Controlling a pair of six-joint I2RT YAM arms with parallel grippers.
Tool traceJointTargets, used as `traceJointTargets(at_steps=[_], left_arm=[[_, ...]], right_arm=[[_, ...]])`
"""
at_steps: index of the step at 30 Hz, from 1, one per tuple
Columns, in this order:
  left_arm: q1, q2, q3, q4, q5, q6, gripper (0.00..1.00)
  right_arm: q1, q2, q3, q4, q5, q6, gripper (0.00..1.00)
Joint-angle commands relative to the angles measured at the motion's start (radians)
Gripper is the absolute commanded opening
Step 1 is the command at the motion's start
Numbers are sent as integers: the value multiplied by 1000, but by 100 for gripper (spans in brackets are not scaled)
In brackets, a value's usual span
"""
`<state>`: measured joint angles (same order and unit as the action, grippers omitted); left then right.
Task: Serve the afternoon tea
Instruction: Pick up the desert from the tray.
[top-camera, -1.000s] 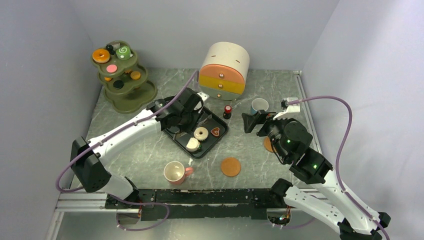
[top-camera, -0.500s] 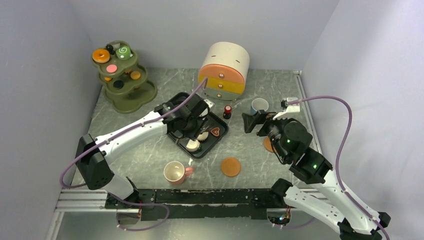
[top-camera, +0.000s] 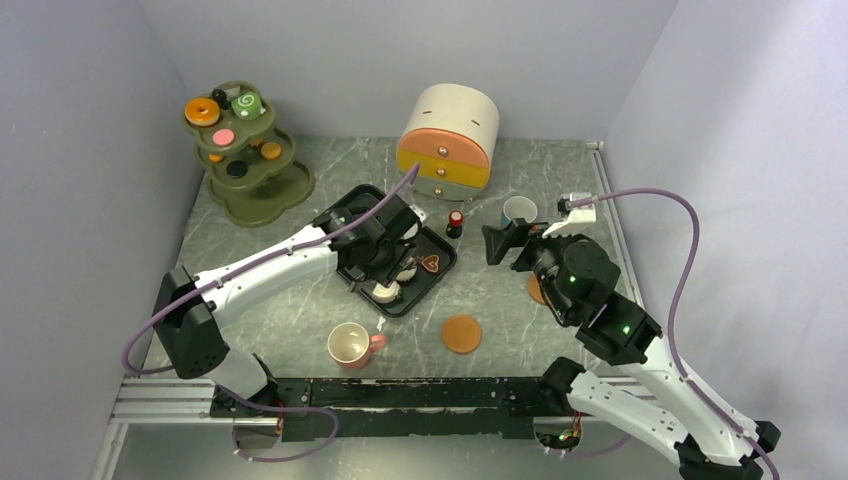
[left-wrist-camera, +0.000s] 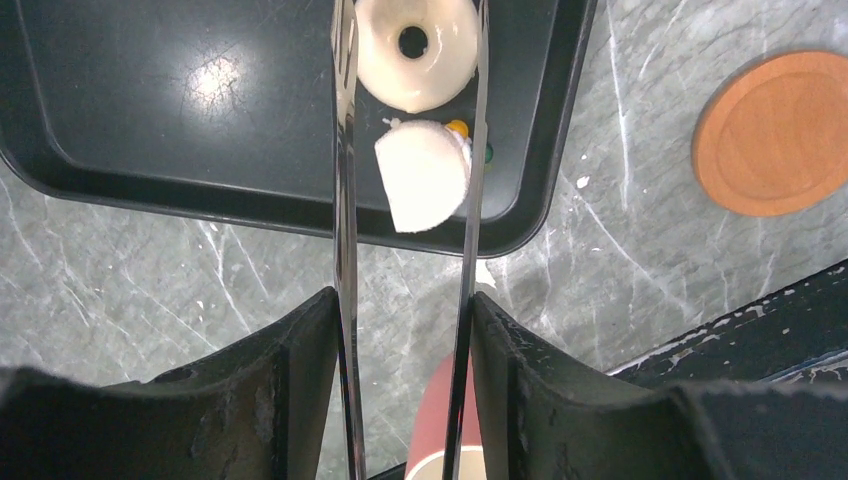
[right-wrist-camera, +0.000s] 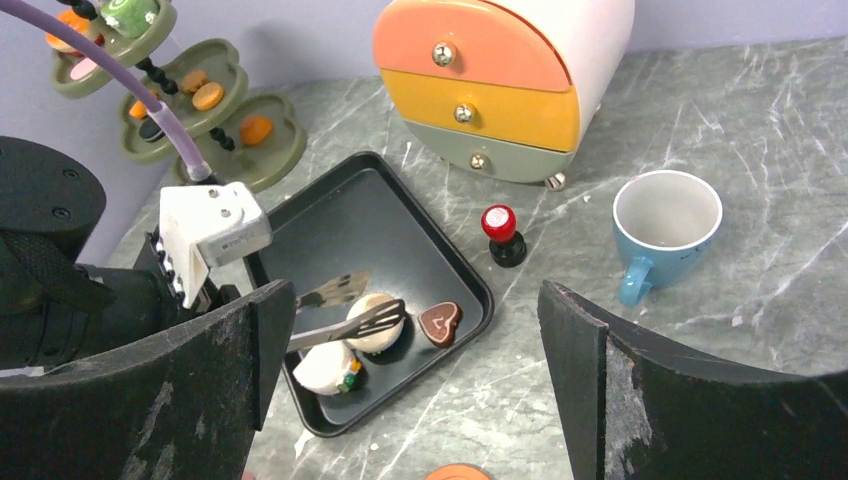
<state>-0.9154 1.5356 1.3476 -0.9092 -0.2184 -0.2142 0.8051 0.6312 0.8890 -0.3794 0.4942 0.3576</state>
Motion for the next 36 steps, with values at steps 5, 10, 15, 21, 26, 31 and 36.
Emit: traceJointTargets(at_steps=[5,10,15,21,26,31,36], left_arm=[[-6,2,-20,10,-22,11,55],[-6,-5,-40,32,3,17,57],[-6,10,-40,36,-5,20,58],[-4,41,-32,48,-5,24,59],[-1,66,-17,43,-28,27,59],[0,79,-5,29,-43,27,60],[12,73,-19,33,-47,22,60]], right_arm=[[-6,12,37,10,-1,-11,95],[-5,10,30,16,-3,-10,95],[-6,20,43,15,-3,-17,95],[-5,28,45,23,-16,-17,95],[-5,31,44,27,-20,-12,95],[-5,36,45,34,-23,-14,95],[-5,33,29,46,-27,-10,95]])
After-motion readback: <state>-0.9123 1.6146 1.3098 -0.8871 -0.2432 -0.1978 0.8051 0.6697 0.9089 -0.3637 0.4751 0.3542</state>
